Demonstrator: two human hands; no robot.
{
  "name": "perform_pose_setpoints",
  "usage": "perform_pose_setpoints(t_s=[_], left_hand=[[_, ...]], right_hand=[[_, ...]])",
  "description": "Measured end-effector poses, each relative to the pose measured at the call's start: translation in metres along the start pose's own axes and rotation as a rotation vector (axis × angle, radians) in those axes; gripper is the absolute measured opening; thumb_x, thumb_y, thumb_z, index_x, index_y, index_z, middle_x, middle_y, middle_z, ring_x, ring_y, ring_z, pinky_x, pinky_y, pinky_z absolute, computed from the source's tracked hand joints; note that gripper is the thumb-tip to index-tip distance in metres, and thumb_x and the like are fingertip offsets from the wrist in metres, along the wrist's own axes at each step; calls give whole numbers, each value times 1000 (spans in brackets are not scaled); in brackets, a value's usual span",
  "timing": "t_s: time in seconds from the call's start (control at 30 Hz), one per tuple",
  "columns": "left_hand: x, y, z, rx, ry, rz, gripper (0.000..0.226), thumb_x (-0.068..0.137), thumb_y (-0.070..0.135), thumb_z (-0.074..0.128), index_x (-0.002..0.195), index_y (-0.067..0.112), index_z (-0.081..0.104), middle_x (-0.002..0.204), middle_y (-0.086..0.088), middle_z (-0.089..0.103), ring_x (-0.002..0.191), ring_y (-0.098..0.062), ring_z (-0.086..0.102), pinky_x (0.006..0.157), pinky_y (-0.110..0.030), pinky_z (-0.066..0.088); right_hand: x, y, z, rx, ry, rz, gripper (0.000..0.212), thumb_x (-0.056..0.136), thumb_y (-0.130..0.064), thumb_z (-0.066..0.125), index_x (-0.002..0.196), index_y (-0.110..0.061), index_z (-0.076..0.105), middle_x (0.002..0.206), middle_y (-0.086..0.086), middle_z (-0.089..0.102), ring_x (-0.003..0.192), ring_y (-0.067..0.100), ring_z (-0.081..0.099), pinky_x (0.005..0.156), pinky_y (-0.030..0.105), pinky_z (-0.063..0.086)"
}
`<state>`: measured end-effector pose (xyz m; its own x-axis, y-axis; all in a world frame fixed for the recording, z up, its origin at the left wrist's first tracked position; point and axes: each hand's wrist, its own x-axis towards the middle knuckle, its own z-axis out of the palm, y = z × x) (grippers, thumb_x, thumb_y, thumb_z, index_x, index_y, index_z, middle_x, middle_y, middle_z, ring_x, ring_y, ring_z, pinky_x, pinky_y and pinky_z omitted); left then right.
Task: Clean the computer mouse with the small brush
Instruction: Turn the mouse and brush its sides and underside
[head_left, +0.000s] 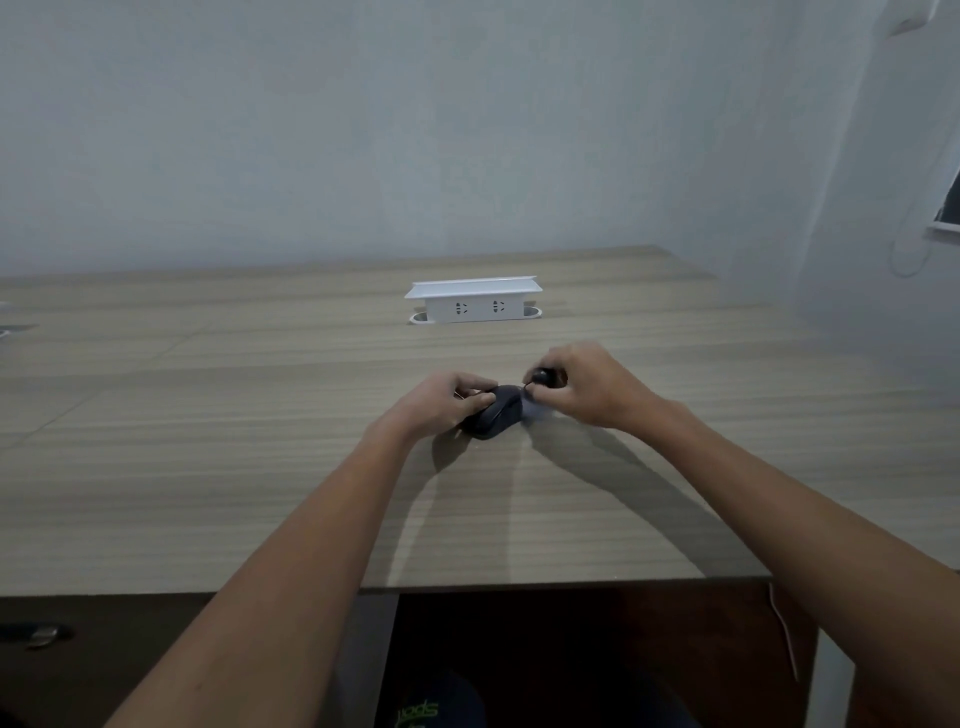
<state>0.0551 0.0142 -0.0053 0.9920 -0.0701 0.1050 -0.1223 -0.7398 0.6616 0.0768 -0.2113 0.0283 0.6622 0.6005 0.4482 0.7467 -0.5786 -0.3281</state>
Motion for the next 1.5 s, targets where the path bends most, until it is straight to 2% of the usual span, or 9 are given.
perform_pose_setpoints(t_s=[0.13, 0.23, 0.33, 0.53, 0.73, 0.83, 1.07, 1.2, 1.5], left_hand=[[0, 0, -1, -2, -7, 8, 35, 98, 25, 61, 132, 18, 67, 117, -5, 75, 102, -15, 68, 78, -17, 47], [-1, 3, -1, 23, 3, 4, 36, 99, 25, 60, 134, 19, 65, 116, -6, 73, 97, -14, 65, 79, -20, 45], [-2, 5, -2, 46, -10, -2, 36, 99, 27, 59, 134, 21, 65, 116, -2, 72, 95, -13, 63, 80, -22, 45], [-6, 13, -10, 185, -49, 9, 34, 101, 30, 55, 130, 19, 69, 116, -3, 74, 99, -14, 62, 83, -25, 42], [-5, 13, -19, 179, -91, -83, 39, 102, 25, 54, 139, 16, 59, 90, -4, 69, 78, -20, 66, 76, -31, 53], [-5, 14, -31, 249, -194, -95, 56, 98, 13, 58, 151, 22, 44, 111, -7, 66, 93, -21, 65, 93, -38, 54], [2, 28, -40, 513, -441, 18, 87, 81, 14, 77, 155, 31, 35, 159, 4, 29, 146, -19, 29, 119, -38, 29], [9, 28, -38, 555, -434, 32, 90, 77, 24, 84, 153, 33, 37, 156, 7, 37, 145, -19, 34, 118, -40, 31], [2, 36, -31, 620, -328, 98, 85, 73, 27, 87, 147, 24, 46, 146, 2, 50, 134, -20, 46, 107, -34, 40]], right_hand=[[-1, -11, 3, 52, -114, 3, 15, 84, -25, 69, 89, -18, 82, 71, 1, 73, 66, 14, 63, 61, 28, 44], [3, 2, 0, -18, -14, 51, 16, 83, -20, 67, 82, -9, 79, 71, 5, 73, 65, 20, 65, 59, 30, 45], [4, 2, -5, 48, 52, 102, 16, 82, -18, 67, 78, -8, 78, 68, 4, 71, 56, 7, 52, 51, 13, 35], [9, -1, 8, 85, 88, 194, 26, 77, -23, 64, 78, 2, 73, 73, 19, 70, 65, 28, 61, 59, 34, 44], [12, -4, 4, 98, 103, 236, 31, 86, -28, 65, 84, 0, 75, 73, 13, 73, 68, 25, 66, 62, 35, 50], [4, -8, -3, 166, 146, 227, 24, 88, -27, 66, 82, -6, 78, 60, -2, 66, 55, 10, 54, 58, 29, 44], [-17, -11, 0, 211, 31, 173, 19, 84, -30, 70, 86, -14, 81, 74, 4, 75, 69, 16, 67, 63, 35, 50], [-19, -11, -2, 125, 166, 172, 11, 81, -19, 73, 83, -13, 81, 64, -12, 65, 60, -9, 58, 56, 7, 38], [-24, -13, 5, 113, 112, 116, 14, 80, -18, 72, 89, -13, 82, 84, 0, 78, 79, 13, 68, 68, 23, 48]])
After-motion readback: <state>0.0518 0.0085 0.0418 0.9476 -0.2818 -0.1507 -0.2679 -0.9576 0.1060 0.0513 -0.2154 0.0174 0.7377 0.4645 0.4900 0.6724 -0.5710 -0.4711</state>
